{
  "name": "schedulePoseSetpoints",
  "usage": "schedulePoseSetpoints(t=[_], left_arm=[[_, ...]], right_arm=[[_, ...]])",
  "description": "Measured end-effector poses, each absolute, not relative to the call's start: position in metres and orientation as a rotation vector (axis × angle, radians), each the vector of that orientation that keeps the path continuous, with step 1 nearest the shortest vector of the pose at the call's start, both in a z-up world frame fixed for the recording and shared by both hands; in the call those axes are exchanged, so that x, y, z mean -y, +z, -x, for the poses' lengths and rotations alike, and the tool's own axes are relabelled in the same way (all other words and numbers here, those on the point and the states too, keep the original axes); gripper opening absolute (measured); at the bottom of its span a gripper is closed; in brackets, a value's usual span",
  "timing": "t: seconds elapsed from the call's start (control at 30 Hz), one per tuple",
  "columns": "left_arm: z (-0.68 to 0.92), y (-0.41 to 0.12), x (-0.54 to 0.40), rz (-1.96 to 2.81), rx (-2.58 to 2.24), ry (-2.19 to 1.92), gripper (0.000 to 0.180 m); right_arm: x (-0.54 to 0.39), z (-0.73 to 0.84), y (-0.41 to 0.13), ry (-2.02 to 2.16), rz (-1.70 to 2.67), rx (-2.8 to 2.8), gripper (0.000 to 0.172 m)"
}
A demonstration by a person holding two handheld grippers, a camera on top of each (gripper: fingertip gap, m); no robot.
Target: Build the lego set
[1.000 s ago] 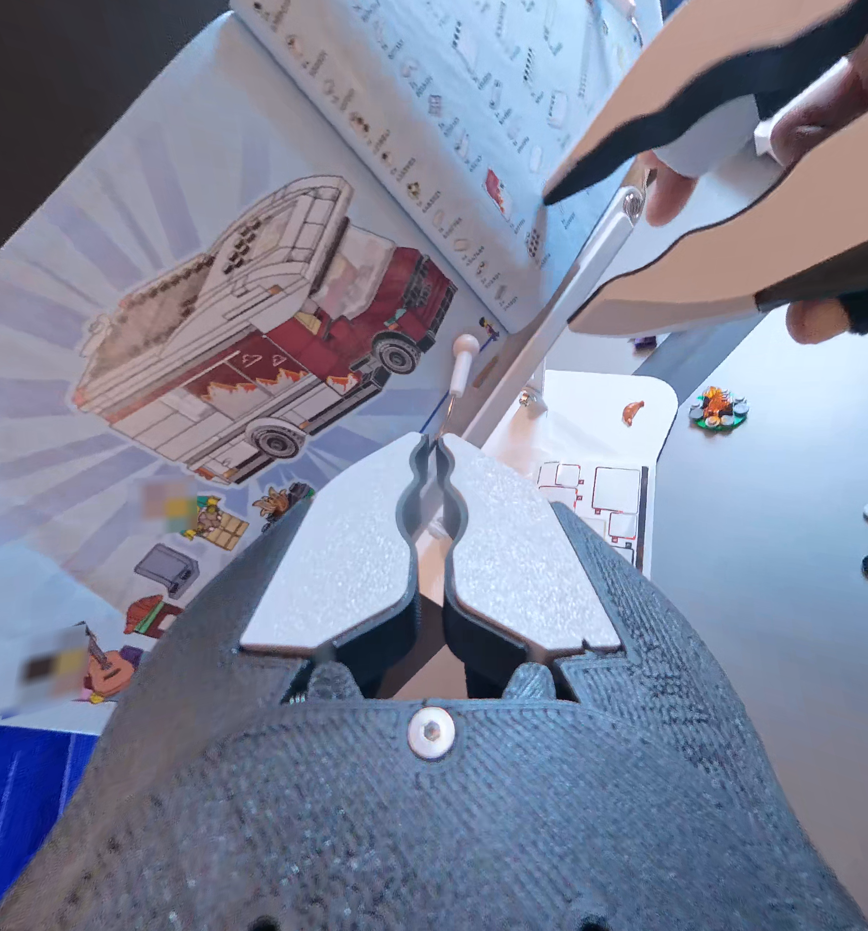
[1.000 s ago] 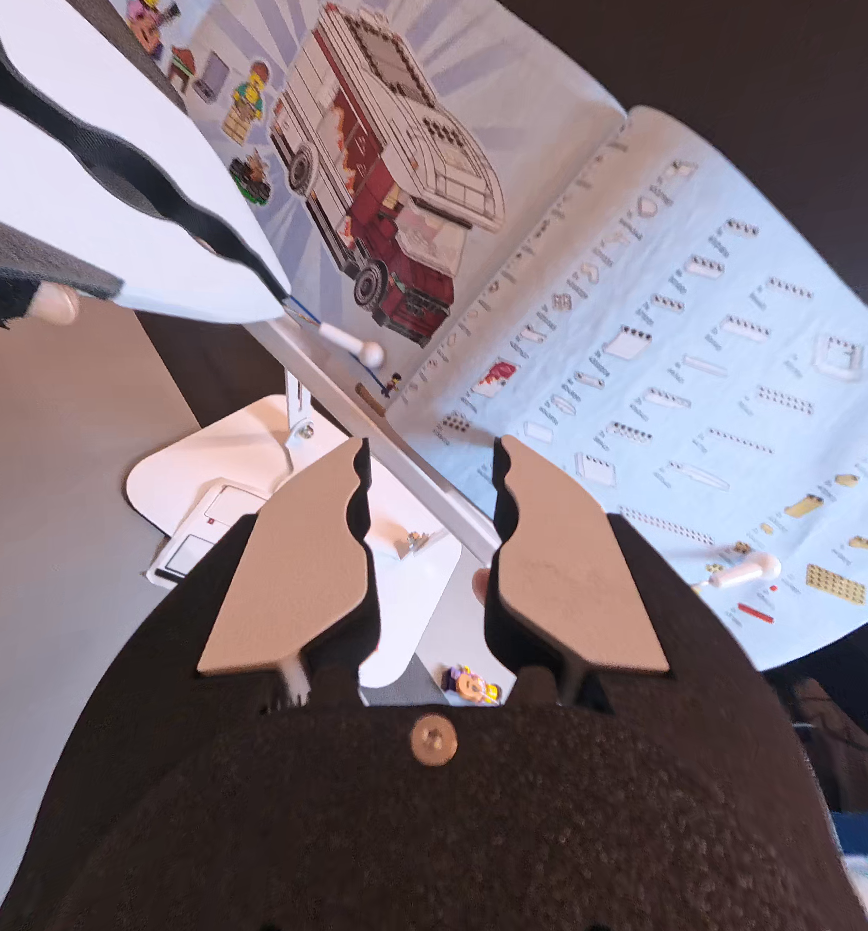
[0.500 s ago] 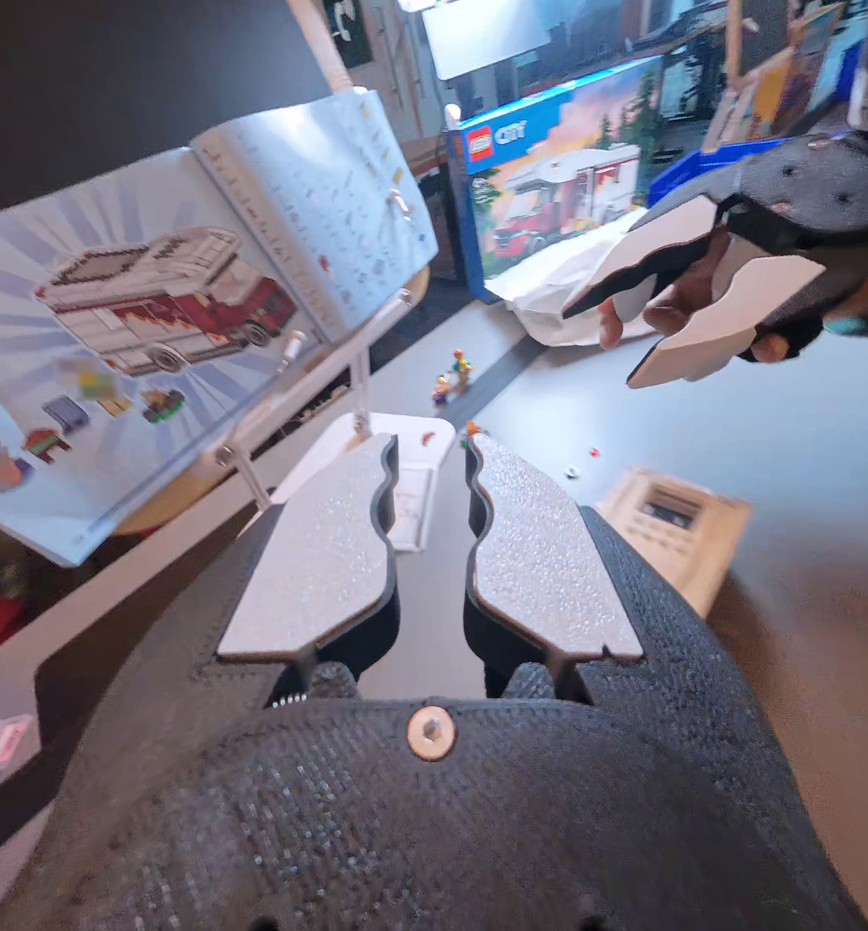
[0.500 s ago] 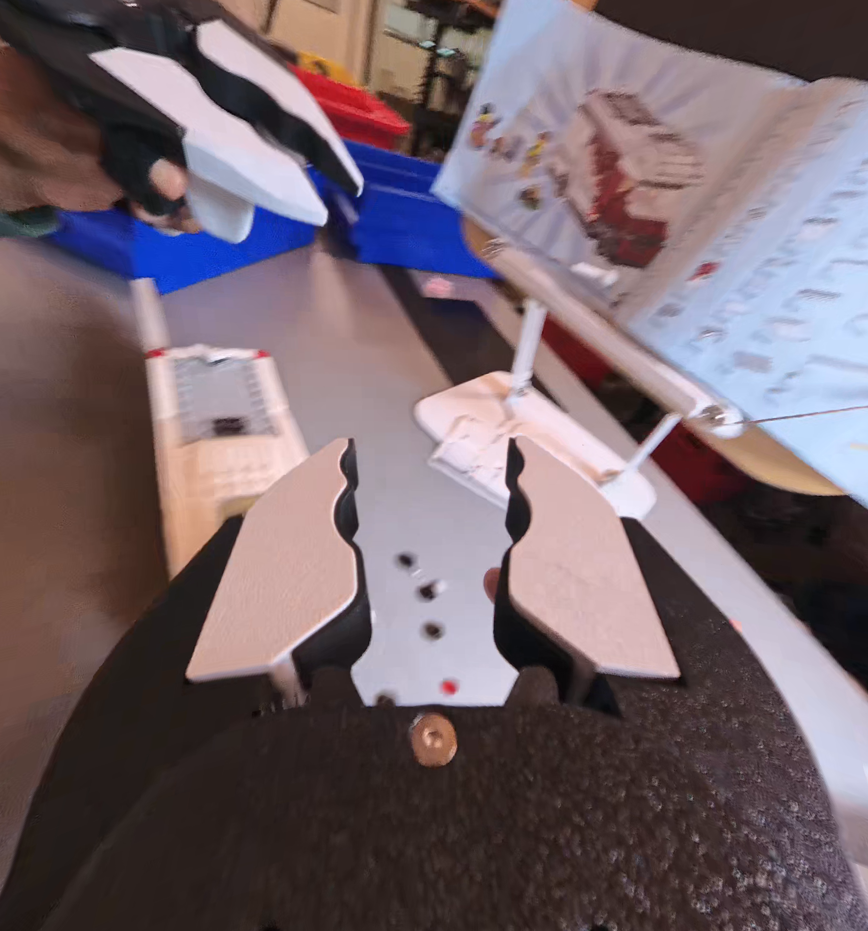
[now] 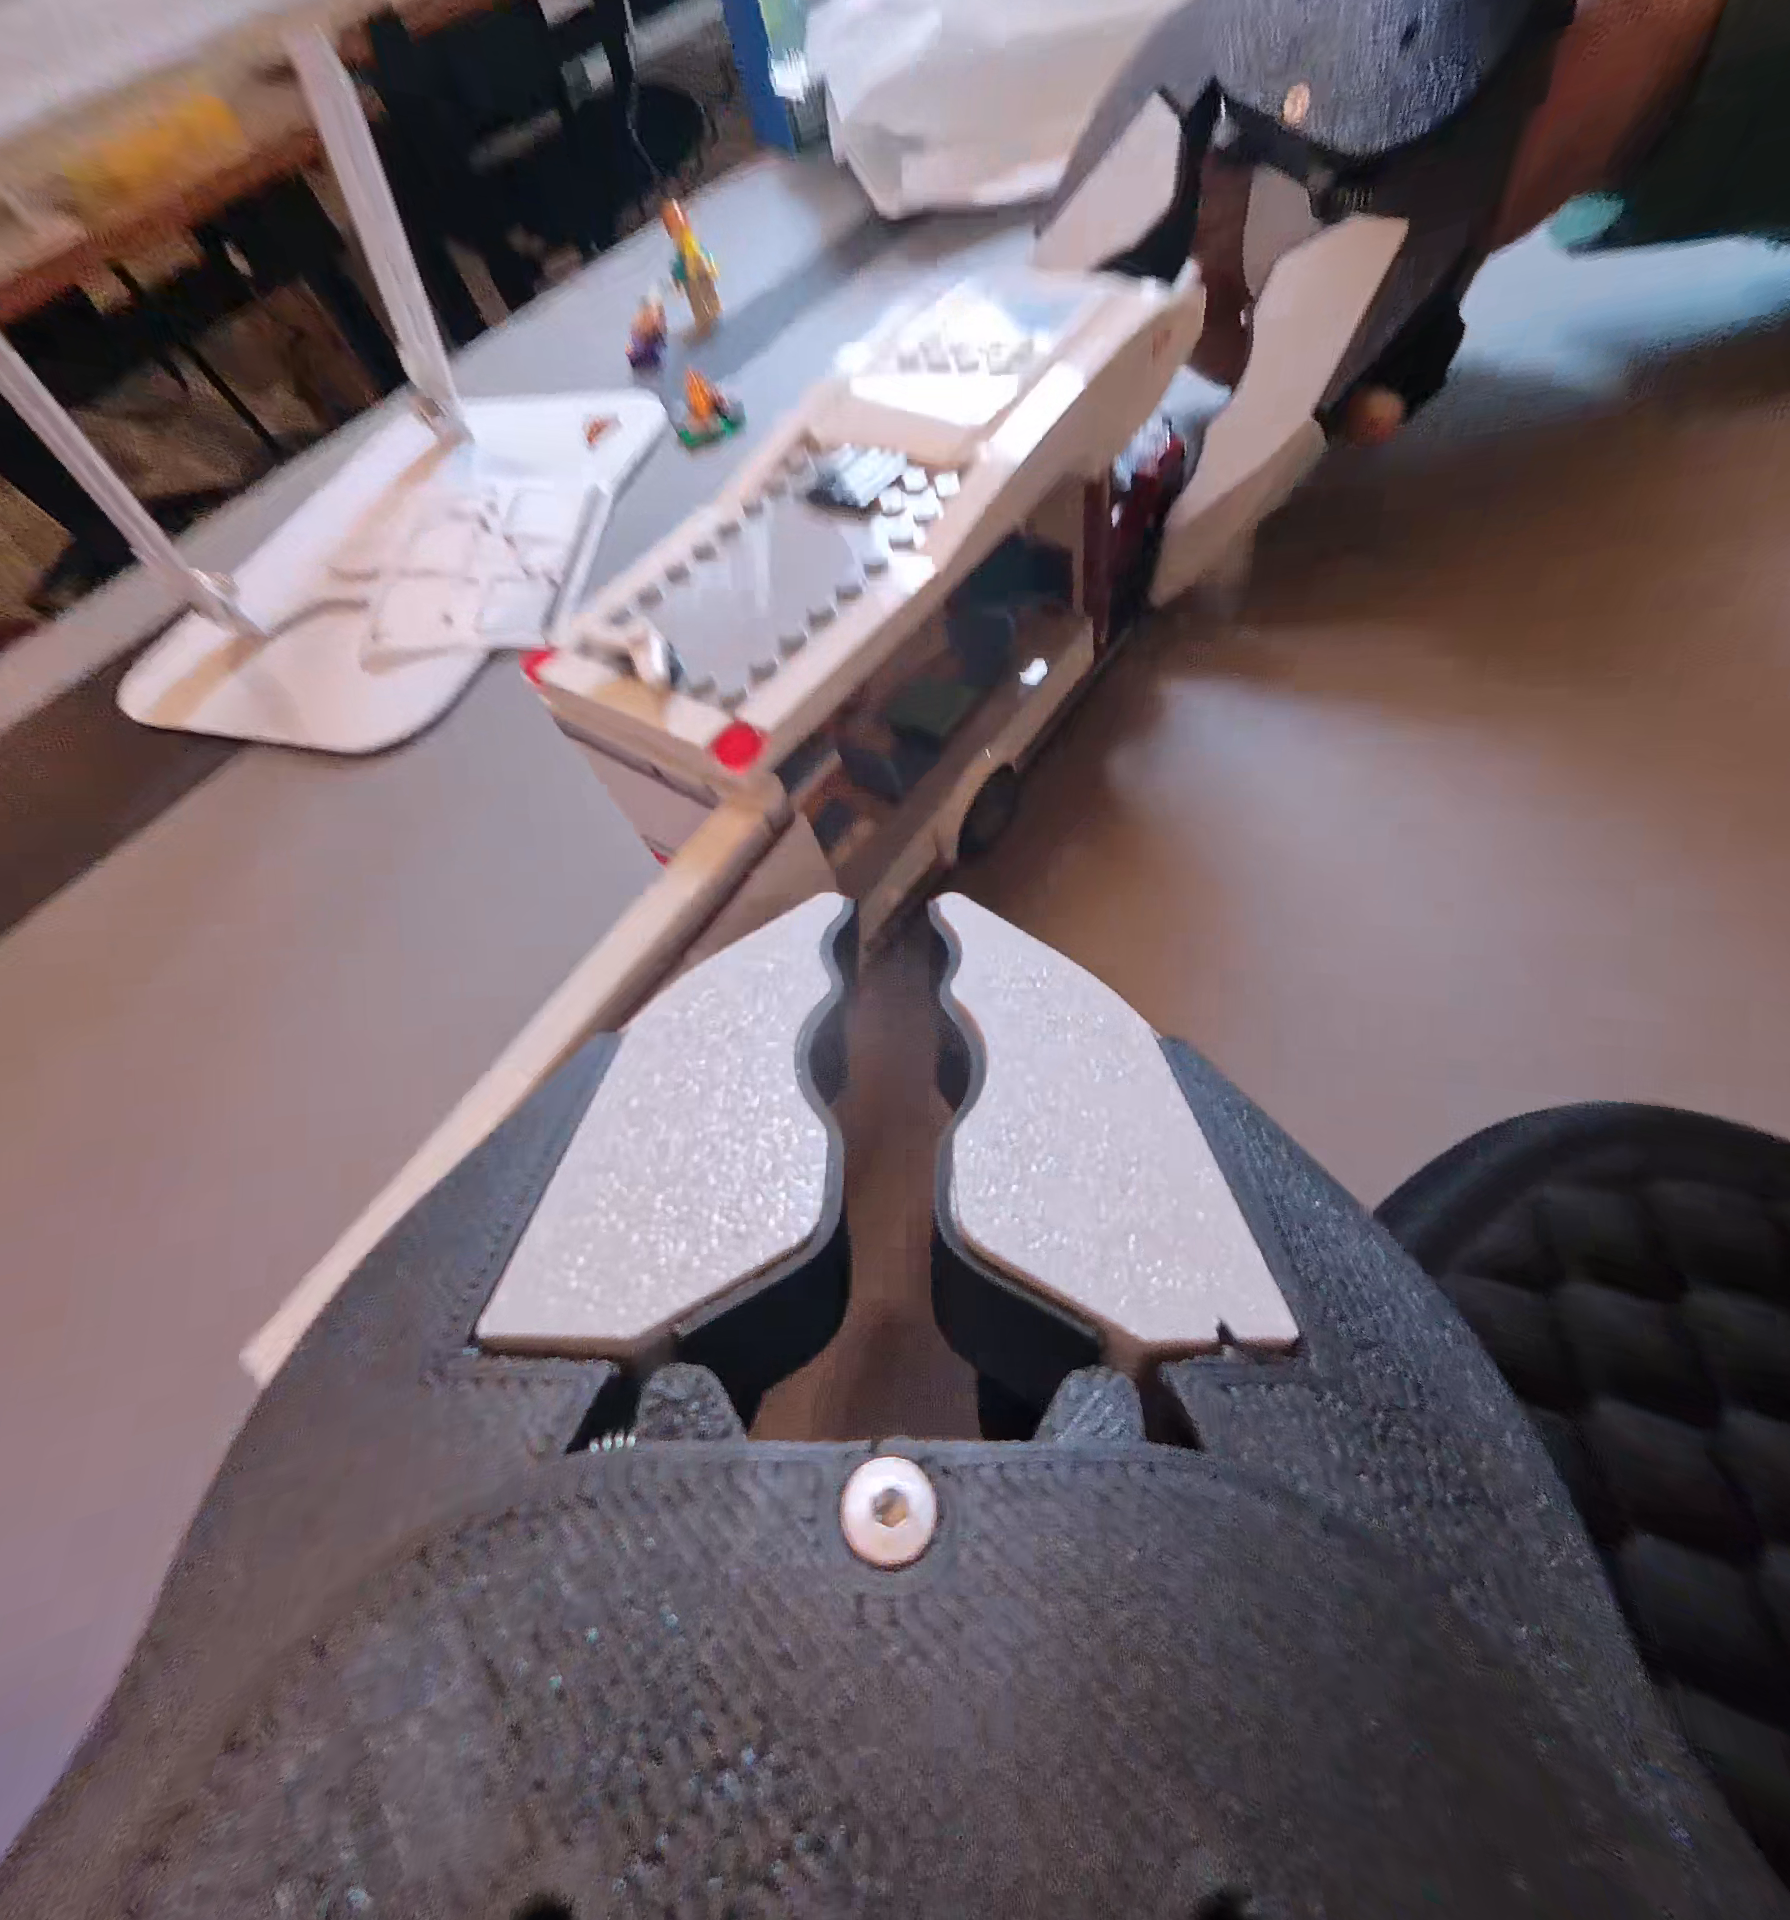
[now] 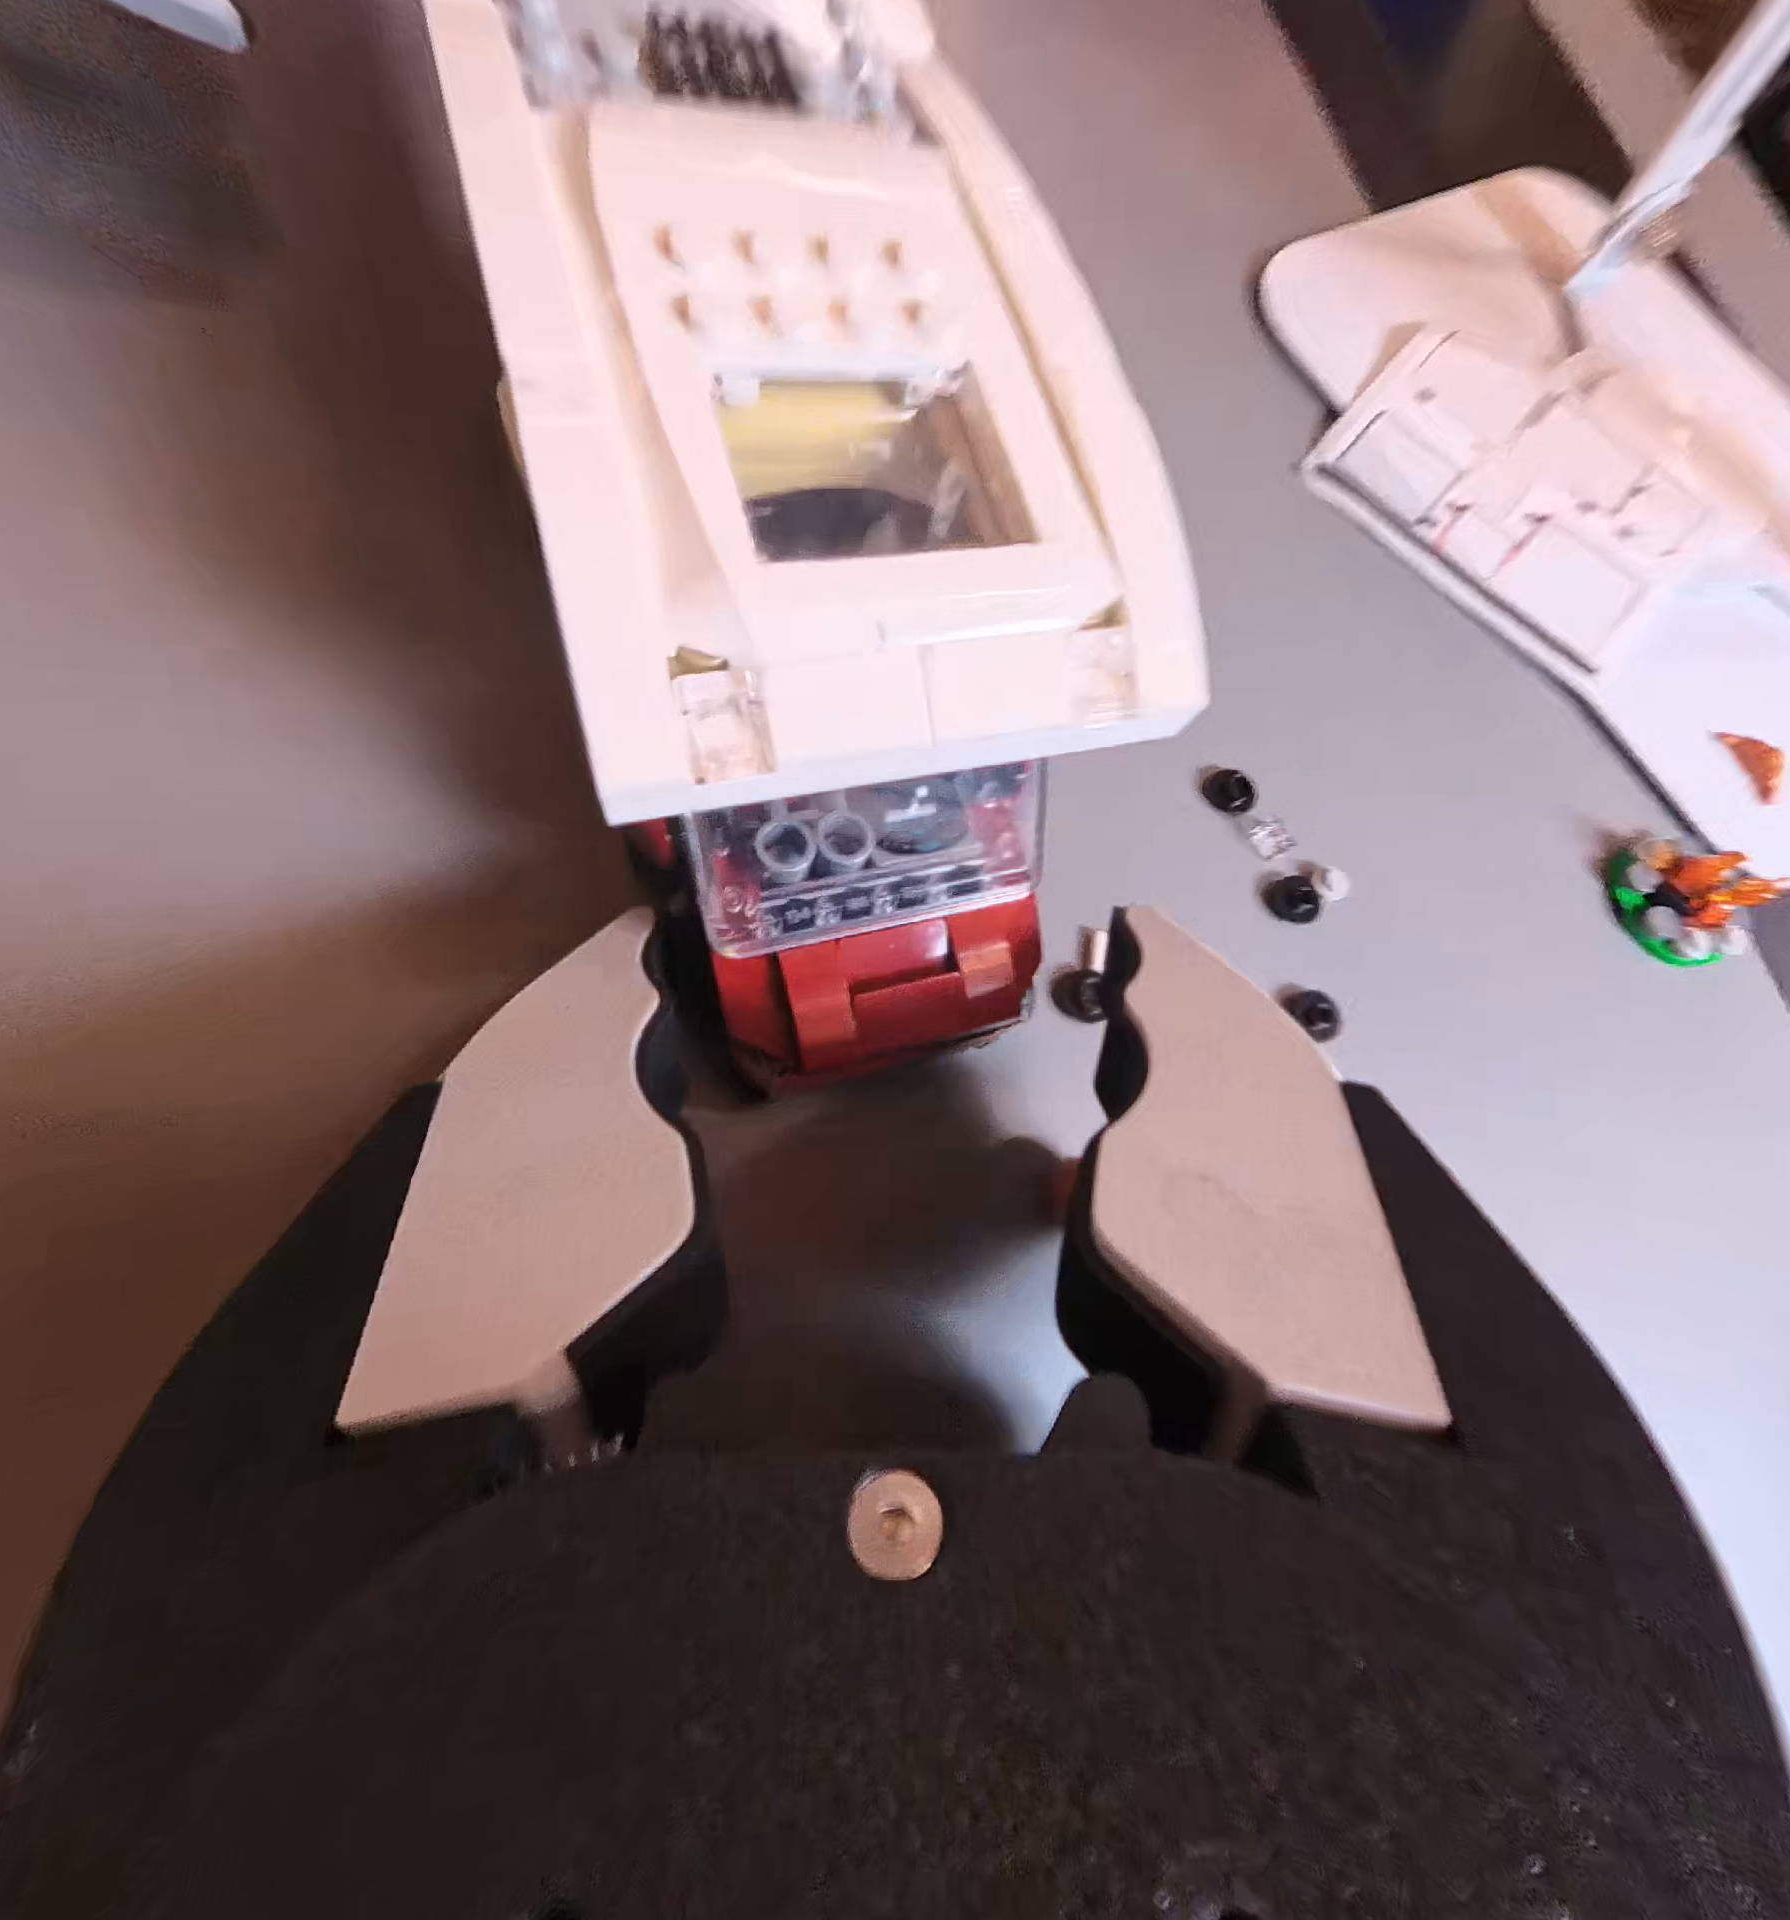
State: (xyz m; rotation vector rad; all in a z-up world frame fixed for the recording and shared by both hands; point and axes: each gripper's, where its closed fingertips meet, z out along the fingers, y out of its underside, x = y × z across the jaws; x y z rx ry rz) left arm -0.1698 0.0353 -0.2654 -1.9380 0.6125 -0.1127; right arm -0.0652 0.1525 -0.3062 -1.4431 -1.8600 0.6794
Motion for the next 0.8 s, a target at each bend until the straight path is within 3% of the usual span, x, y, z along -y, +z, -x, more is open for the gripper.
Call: schedulePoseSetpoints(t=[0.07, 0.3, 0.8], left_arm=[[0.172, -0.284, -0.039, 2.010, -0.633, -0.073, 0.016], [0.189, -0.292, -0.059, 2.028, -0.533, 0.079, 0.018], [0.194, -0.281, -0.073, 1.930, -0.533, 0.198, 0.016]], right_arm=[[-0.149, 0.068, -0.305, 0.658, 1.464, 1.848, 0.066], [-0.123, 0.058, -0.307, 0.443, 1.713, 1.670, 0.067], [-0.102, 0.071, -0.307, 0.512, 1.588, 1.694, 0.062]])
